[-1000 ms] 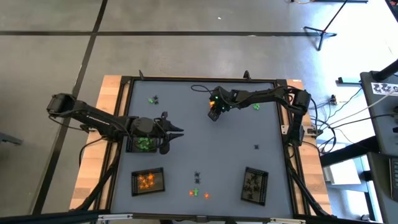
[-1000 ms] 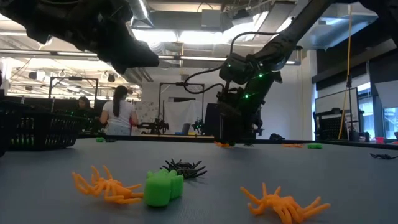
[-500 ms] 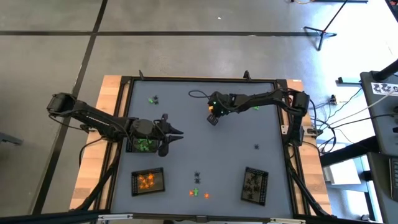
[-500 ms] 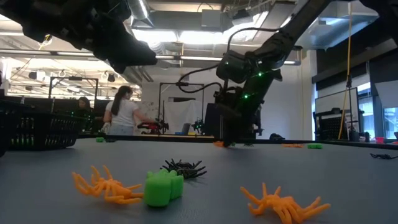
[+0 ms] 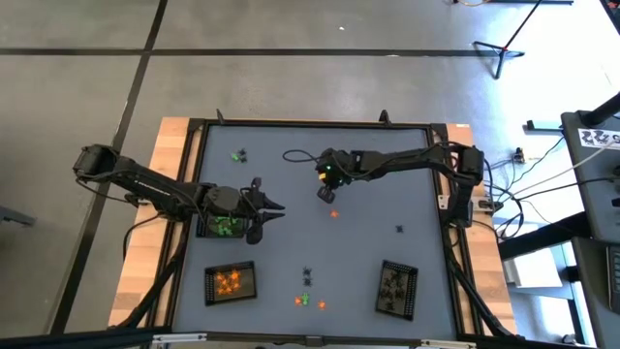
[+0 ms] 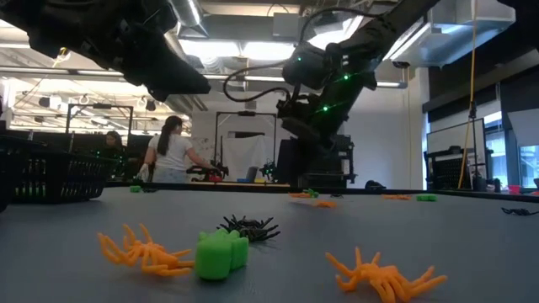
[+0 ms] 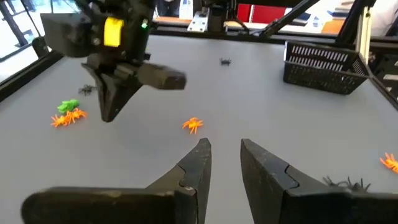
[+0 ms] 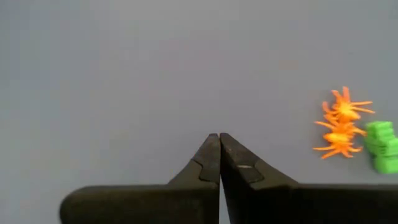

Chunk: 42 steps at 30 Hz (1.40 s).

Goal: Sort Halloween decoration
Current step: Put the orange spider toy into the bottom left black bin

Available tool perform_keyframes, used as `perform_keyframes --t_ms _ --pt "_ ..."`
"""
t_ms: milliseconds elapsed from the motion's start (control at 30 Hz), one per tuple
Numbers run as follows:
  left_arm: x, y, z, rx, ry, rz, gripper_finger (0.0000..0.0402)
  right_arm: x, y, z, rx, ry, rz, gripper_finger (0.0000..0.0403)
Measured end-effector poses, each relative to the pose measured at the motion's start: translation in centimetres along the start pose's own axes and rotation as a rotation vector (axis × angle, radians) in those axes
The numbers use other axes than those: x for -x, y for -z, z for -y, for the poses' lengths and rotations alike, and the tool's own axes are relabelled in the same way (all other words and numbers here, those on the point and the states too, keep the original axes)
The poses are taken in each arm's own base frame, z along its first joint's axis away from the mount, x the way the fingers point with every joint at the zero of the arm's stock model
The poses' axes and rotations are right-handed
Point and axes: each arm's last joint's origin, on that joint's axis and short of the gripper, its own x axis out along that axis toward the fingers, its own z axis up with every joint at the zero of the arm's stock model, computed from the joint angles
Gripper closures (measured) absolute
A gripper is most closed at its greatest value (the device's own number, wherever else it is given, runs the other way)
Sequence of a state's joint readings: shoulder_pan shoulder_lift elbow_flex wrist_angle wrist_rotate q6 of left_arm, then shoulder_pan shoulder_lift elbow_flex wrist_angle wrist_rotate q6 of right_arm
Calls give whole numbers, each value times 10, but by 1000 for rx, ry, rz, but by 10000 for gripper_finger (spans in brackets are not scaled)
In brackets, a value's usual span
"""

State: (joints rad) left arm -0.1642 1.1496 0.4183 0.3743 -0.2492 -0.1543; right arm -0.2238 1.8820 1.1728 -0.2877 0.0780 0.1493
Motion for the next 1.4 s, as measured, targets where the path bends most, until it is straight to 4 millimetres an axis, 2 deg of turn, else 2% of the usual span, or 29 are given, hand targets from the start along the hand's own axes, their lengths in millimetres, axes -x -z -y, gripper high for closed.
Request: perform_keyframes --t_ms 267,367,500,700,867,967,1233,1400 --pt "0 0 0 -1 1 -5 322 4 15 -32 80 -100 -101 392" --pt "0 0 0 -1 1 -5 322 6 21 -45 141 -113 -138 373" --pt "0 0 0 0 4 -4 322 10 29 -59 215 -37 -165 340" --pt "0 0 0 1 6 -3 322 20 37 -74 253 -25 -197 310" --pt "0 1 1 2 11 -6 322 45 34 -73 234 -54 -89 310" --pt "1 1 3 -2 21 -9 322 54 41 -68 209 -79 -25 310" --pt "2 2 7 -4 29 -9 322 43 65 -66 145 -213 -9 310" --pt "2 2 7 11 29 -8 322 38 73 -64 147 -210 -37 310"
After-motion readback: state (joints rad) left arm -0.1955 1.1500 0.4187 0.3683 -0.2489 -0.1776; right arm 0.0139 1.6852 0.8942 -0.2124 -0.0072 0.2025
